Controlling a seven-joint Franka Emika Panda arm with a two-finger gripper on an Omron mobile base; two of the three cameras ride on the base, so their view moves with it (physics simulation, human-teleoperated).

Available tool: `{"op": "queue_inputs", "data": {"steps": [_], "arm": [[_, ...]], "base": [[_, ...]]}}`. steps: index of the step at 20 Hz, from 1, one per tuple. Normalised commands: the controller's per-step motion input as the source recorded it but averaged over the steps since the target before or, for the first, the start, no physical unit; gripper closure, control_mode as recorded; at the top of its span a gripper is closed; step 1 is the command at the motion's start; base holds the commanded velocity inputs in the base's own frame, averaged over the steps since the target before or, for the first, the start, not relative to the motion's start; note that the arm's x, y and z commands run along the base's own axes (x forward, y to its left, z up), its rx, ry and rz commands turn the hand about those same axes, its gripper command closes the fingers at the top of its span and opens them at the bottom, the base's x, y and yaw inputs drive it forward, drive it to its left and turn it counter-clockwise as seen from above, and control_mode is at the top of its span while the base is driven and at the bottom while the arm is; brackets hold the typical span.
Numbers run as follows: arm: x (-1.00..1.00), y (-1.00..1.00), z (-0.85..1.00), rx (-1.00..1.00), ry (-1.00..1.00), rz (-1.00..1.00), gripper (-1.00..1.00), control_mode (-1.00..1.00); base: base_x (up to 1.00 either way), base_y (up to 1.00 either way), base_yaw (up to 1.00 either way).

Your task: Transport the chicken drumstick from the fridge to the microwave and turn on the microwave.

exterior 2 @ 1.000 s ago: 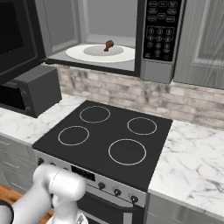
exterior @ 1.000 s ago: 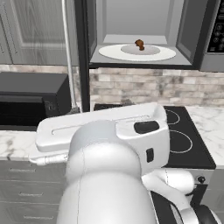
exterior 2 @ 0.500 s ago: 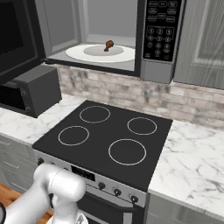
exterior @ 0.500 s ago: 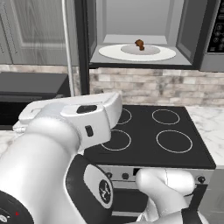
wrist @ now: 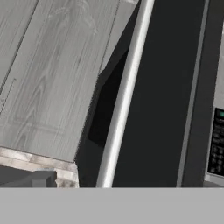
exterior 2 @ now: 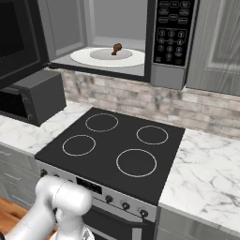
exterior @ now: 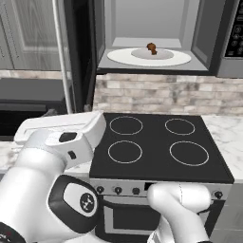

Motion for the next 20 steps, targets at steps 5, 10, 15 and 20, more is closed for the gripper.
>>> {"op": "queue_inputs", "data": {"steps": [5,10,15,20], "arm": [[0.12,0.37,-0.07,-0.05,-0.11,-0.03,-1.00,-1.00],[-0.20,0.41,0.10,-0.05,-0.15,-0.18,-1.00,-1.00],[-0.79,0.35,0.28,-0.02,-0.17,-0.22,-1.00,-1.00],[-0.71,0.18,0.23,-0.02,-0.14,-0.22,-1.00,-1.00]], "base": [[0.00,0.00,0.00],[0.00,0.00,0.00],[0.00,0.00,0.00],[0.00,0.00,0.00]]}}
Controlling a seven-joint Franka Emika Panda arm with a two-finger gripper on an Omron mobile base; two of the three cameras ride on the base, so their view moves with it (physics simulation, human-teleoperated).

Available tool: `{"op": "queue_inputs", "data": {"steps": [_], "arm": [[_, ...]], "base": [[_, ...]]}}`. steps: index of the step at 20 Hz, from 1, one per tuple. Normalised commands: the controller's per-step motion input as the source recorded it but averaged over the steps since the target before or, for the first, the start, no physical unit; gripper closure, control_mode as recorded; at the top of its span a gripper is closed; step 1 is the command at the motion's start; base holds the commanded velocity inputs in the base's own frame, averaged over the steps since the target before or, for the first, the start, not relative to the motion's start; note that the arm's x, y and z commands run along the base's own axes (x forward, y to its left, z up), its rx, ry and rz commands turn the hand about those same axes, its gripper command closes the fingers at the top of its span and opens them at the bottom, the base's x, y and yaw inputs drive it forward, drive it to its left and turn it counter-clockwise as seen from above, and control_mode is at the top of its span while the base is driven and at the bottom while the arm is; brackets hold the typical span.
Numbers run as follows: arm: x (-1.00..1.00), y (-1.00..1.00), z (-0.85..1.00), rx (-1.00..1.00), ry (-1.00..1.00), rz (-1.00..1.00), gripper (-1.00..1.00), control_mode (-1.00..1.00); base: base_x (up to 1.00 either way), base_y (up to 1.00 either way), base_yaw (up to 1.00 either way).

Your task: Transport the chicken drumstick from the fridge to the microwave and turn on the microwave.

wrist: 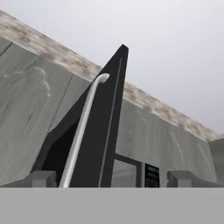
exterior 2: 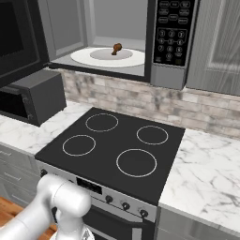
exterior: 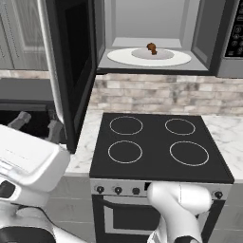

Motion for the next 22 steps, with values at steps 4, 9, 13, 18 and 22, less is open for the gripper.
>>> {"op": "queue_inputs", "data": {"steps": [4,9,13,18,22], "arm": [[0.25,-0.03,0.00,0.00,-0.01,-0.27,-1.00,-1.00],[0.58,-0.17,-0.18,0.00,-0.02,-0.14,-1.00,-1.00],[0.37,-0.01,-0.18,0.00,-0.03,-0.04,-1.00,-1.00],[0.13,0.00,-0.02,0.00,0.00,-0.01,-1.00,-1.00],[0.29,0.00,-0.10,0.00,0.00,0.00,-1.00,-1.00]], "base": [[0.00,0.00,0.00],[0.00,0.00,0.00],[0.00,0.00,0.00],[0.00,0.00,0.00],[0.00,0.00,0.00]]}}
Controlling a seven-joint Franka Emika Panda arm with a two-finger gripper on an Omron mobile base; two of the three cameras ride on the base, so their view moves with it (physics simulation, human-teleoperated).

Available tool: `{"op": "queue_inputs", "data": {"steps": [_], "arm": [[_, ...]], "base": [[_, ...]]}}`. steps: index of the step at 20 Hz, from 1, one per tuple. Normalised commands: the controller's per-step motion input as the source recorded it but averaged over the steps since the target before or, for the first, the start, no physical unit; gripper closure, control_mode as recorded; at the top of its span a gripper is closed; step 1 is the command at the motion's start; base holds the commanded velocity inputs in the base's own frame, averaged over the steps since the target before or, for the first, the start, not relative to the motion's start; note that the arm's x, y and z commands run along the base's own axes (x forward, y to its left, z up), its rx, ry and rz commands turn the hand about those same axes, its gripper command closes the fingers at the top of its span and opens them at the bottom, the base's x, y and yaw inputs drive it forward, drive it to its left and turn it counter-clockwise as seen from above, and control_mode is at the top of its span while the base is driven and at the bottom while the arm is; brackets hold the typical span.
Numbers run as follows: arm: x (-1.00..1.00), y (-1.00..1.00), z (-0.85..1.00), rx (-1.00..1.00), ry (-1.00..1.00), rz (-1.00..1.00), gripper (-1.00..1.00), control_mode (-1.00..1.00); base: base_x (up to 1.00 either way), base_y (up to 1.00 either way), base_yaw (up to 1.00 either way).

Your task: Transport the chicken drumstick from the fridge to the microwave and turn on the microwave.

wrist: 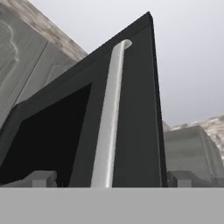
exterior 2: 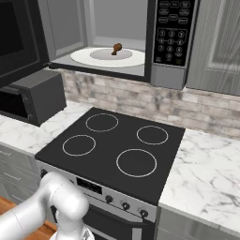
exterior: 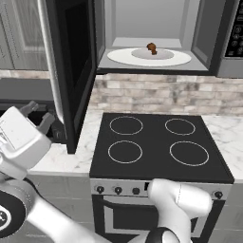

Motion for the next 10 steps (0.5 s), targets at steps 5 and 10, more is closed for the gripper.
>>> {"op": "queue_inputs", "data": {"steps": [5,10], "arm": [[0.35,0.00,-0.17,0.00,0.00,0.00,-1.00,-1.00],[0.21,0.00,-0.23,0.00,0.00,0.00,-1.00,-1.00]], "base": [[0.00,0.00,0.00],[0.00,0.00,0.00]]}}
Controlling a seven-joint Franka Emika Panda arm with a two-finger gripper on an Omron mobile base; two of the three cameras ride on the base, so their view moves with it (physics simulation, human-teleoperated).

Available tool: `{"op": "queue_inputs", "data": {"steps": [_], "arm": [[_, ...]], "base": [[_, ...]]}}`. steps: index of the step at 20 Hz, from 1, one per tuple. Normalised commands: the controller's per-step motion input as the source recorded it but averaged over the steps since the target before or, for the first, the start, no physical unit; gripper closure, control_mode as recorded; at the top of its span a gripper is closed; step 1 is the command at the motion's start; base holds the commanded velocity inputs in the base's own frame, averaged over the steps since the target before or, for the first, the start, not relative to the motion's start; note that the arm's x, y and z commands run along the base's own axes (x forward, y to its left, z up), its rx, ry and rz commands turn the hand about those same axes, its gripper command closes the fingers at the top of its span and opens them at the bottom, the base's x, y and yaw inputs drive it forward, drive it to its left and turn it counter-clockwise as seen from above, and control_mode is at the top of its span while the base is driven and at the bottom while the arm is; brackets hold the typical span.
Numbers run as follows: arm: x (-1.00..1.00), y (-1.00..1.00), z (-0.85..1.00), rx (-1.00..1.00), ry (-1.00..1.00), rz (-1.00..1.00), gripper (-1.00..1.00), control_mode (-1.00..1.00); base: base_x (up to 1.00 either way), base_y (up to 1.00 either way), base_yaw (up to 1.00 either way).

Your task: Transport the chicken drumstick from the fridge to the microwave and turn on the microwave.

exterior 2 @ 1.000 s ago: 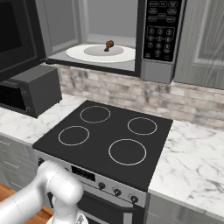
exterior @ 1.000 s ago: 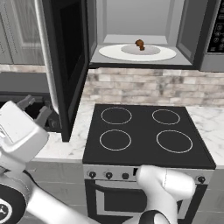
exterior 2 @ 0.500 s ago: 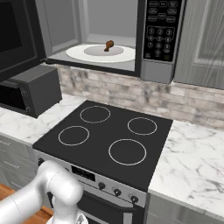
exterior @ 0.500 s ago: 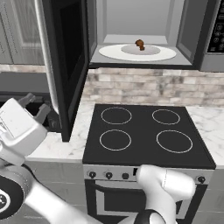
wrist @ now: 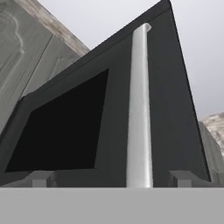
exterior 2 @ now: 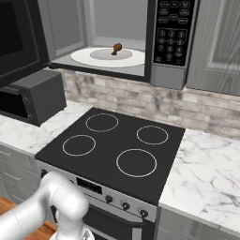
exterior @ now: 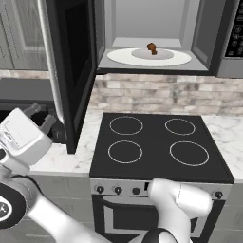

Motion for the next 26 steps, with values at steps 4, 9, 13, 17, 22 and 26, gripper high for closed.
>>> {"op": "queue_inputs", "data": {"steps": [4,9,13,17,22,26], "arm": [[0.25,0.00,-0.13,0.00,0.00,0.00,-1.00,-1.00],[0.24,0.00,-0.01,0.00,0.00,0.00,-1.00,-1.00],[0.05,-0.01,0.00,0.00,0.00,0.00,-1.00,-1.00],[-0.11,-0.23,0.00,0.00,0.00,0.00,-1.00,-1.00],[-0.19,-0.37,0.03,0.01,0.00,0.00,-1.00,-1.00],[-0.20,-0.49,0.00,0.00,-0.01,0.00,-1.00,-1.00]], "base": [[0.00,0.00,0.00],[0.00,0.00,0.00],[0.00,0.00,0.00],[0.00,0.00,0.00],[0.00,0.00,0.00],[0.00,0.00,0.00]]}}
